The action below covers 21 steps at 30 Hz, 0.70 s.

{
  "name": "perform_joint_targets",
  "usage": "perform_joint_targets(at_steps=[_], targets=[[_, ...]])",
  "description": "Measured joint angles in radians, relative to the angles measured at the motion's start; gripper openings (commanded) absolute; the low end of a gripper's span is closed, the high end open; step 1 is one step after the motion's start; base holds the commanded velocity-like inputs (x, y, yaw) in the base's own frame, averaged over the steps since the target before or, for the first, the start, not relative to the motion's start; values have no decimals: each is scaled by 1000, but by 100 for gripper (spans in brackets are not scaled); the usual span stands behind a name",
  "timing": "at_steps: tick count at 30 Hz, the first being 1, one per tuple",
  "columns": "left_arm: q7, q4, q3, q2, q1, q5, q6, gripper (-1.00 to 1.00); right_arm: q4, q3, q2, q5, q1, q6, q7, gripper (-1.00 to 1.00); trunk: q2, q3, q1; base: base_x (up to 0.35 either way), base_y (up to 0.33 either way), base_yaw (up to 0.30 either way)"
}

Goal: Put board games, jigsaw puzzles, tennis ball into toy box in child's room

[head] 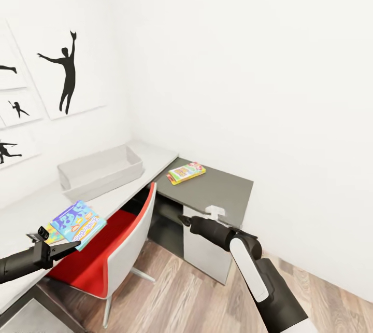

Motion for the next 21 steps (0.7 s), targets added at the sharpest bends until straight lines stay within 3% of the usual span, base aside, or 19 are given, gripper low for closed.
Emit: perform_joint_targets(at_steps=[21], targets=[[0, 0, -1, 0, 0, 0, -2, -100, 0, 0, -5, 0, 0, 0, 2, 100, 0, 0, 0, 222, -199, 292]])
